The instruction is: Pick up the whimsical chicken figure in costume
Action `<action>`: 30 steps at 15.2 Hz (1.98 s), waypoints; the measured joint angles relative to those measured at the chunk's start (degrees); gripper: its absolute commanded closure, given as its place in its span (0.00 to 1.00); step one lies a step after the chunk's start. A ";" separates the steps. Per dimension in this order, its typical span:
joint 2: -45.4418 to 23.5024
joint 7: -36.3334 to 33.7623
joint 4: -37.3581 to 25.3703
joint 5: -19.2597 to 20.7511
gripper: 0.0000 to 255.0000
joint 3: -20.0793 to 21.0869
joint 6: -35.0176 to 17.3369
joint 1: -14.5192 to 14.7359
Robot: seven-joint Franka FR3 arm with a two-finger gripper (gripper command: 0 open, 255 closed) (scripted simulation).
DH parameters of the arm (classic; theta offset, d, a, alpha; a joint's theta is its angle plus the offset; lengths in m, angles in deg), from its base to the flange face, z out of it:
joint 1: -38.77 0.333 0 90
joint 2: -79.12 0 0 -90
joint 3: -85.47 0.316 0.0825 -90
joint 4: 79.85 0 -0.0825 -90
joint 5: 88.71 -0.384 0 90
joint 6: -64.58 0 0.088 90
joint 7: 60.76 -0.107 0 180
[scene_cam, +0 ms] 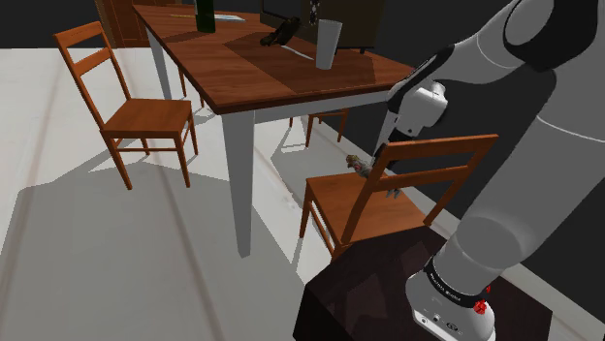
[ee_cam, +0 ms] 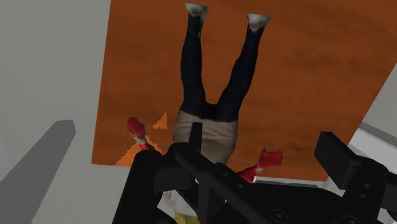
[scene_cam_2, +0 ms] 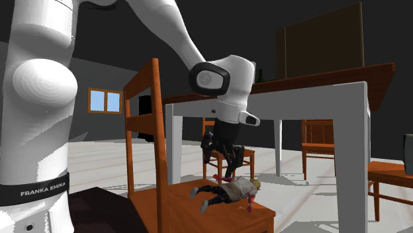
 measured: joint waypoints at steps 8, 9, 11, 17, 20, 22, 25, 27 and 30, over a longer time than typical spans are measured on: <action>-11.65 9.78 -3.68 -11.08 0.00 1.98 -2.31 -3.12; -12.62 10.52 -4.00 -11.99 0.00 2.37 -2.62 -3.41; -13.45 11.29 -3.94 -12.99 1.00 2.83 -3.20 -3.61; -13.68 11.59 -3.93 -13.32 1.00 2.97 -3.35 -3.71; -13.72 11.60 -3.94 -13.35 1.00 3.00 -3.35 -3.71; -13.26 11.29 -3.75 -12.94 1.00 2.78 -3.25 -3.57; -11.35 9.50 -3.71 -10.80 1.00 1.84 -2.11 -3.01; -9.63 8.12 -3.42 -9.05 1.00 1.10 -1.30 -2.58; -7.05 5.68 -3.36 -6.33 1.00 0.17 0.17 -1.91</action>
